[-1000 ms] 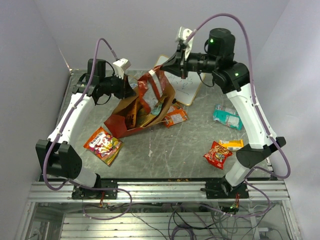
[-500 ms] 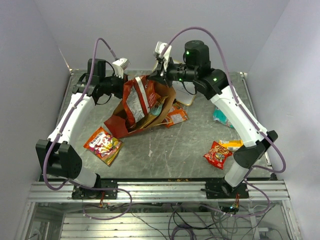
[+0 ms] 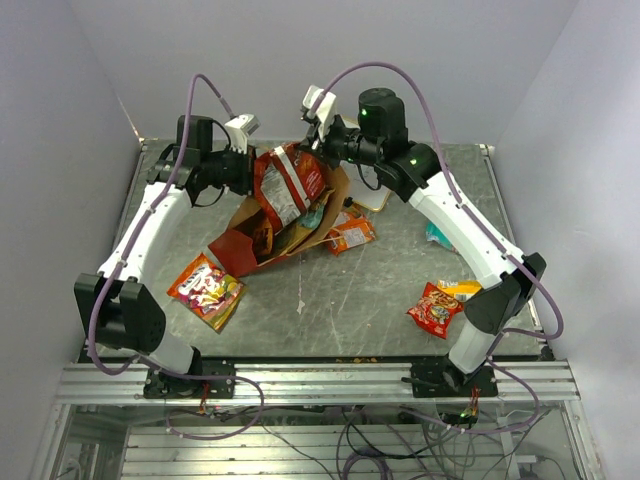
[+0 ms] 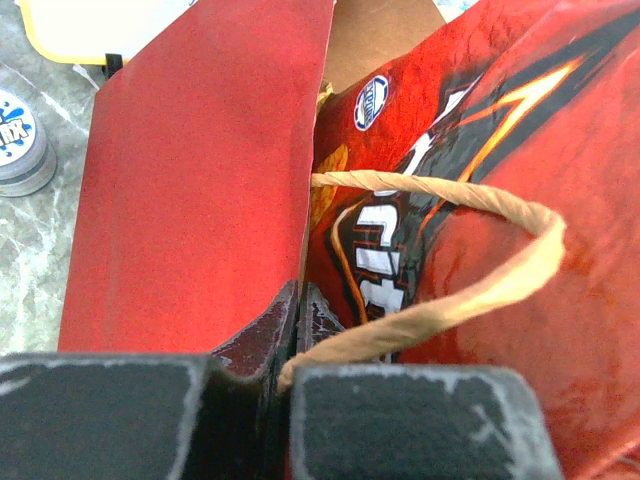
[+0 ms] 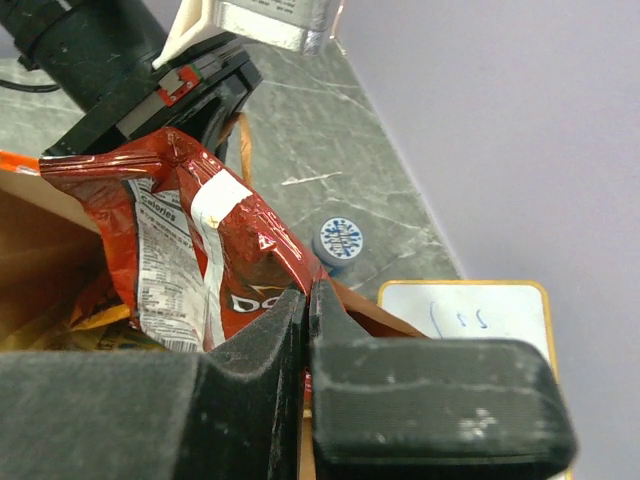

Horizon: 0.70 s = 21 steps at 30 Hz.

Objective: Place the snacks into the paper bag
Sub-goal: Place the snack in the paper bag.

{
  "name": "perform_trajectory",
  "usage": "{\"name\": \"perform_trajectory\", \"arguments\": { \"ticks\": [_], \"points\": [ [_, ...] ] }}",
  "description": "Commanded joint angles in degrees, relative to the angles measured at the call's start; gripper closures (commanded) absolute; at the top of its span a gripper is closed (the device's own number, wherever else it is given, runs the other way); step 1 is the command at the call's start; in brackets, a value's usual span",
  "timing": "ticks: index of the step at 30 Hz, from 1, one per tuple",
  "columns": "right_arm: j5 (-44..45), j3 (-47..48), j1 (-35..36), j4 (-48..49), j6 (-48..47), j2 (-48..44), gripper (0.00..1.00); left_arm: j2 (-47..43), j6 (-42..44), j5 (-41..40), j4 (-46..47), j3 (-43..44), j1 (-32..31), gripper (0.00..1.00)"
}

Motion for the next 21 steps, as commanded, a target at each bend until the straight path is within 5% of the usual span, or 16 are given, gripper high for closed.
{"name": "perform_trajectory", "arguments": {
  "ticks": [1,13,21],
  "points": [
    [2.73,1.89,0.00,5.09,-1.82,0.79,1.00,0.55,-1.96,1.43,1.95,2.80,-0.49,0.93],
    [-5.84,-4.76,2.30,-7.42,-20.44,-0.59,1.00,1.35,-3.13,2.71,1.59,3.74,-0.40,0.93],
    [-3.70,-12.72,9.37,-15.82,-27.59,-2.26,1.00,0.82,-2.76,2.93,1.77,3.38,-0.32,0.93]
  ]
}}
